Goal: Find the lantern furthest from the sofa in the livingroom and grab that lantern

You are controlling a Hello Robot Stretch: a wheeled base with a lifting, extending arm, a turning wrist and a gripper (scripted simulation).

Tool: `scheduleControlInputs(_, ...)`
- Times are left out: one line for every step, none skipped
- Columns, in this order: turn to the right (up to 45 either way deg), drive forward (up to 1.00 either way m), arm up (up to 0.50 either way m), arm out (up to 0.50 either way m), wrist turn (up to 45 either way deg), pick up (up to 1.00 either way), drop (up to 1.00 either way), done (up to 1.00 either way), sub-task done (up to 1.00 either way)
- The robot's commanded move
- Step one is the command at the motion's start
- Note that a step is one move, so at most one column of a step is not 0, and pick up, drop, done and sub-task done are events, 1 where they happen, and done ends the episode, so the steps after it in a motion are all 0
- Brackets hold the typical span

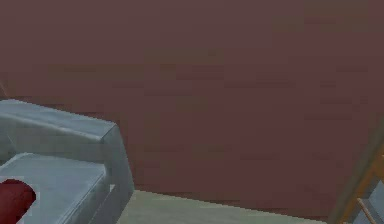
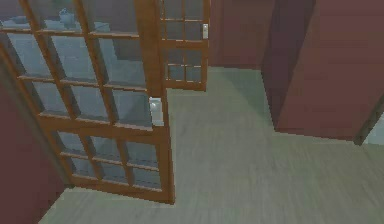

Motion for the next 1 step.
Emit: scheduleControlInputs(0.0, 0.05, 0.0, 0.0, 0.0, 0.0, 0.0, 0.0, 0.0)
